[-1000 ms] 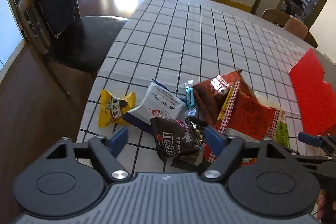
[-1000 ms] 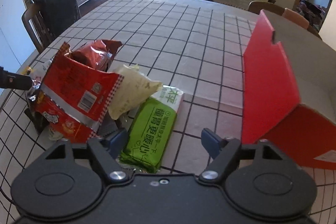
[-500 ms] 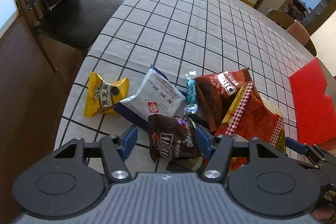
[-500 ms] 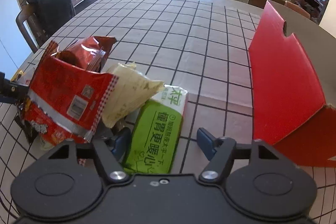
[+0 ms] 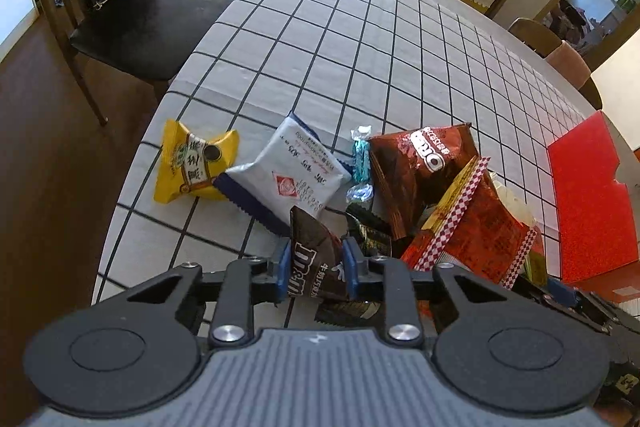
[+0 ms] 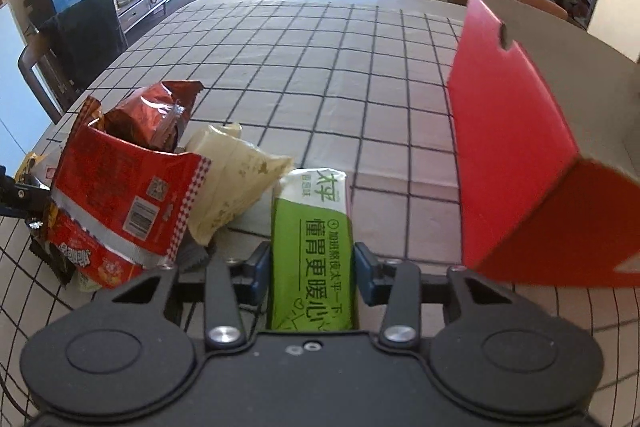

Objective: Organize snacks
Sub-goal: 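Grasp the brown M&M's pack with left tool while right tool grasps green bar, then carry both snacks into the red box and open both tools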

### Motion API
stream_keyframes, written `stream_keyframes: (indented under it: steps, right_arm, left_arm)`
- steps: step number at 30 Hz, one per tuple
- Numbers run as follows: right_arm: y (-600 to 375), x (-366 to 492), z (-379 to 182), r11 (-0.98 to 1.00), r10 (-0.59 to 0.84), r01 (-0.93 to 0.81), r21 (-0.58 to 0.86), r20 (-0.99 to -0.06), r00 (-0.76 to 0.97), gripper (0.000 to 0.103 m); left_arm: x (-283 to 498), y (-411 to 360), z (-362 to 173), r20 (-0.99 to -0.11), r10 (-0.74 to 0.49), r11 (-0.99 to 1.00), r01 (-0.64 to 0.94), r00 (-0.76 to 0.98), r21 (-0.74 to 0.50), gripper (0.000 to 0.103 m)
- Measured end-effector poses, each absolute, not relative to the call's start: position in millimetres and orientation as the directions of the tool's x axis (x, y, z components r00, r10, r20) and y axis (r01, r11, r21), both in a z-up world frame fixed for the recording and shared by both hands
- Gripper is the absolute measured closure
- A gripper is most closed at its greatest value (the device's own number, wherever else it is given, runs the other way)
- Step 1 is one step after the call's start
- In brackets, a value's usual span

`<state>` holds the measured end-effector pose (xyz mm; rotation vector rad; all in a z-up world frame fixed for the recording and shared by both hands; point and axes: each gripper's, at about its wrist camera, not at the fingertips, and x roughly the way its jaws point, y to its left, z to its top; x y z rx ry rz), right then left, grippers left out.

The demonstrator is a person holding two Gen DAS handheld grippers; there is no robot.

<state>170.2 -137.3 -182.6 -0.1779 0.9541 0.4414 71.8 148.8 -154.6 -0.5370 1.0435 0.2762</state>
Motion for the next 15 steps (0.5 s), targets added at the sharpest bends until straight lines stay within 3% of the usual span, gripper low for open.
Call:
stream_keyframes:
  steps: [15]
  right_arm:
    - [-170.6,122.2,-154.2,0.92,0.292,-0.381,0.088,-0.802,0.52,0.061]
  left_arm:
    - [29.0,150.6,-127.6,-0.845,-0.02,0.824,-0.47,0.535,-0.317,0.079]
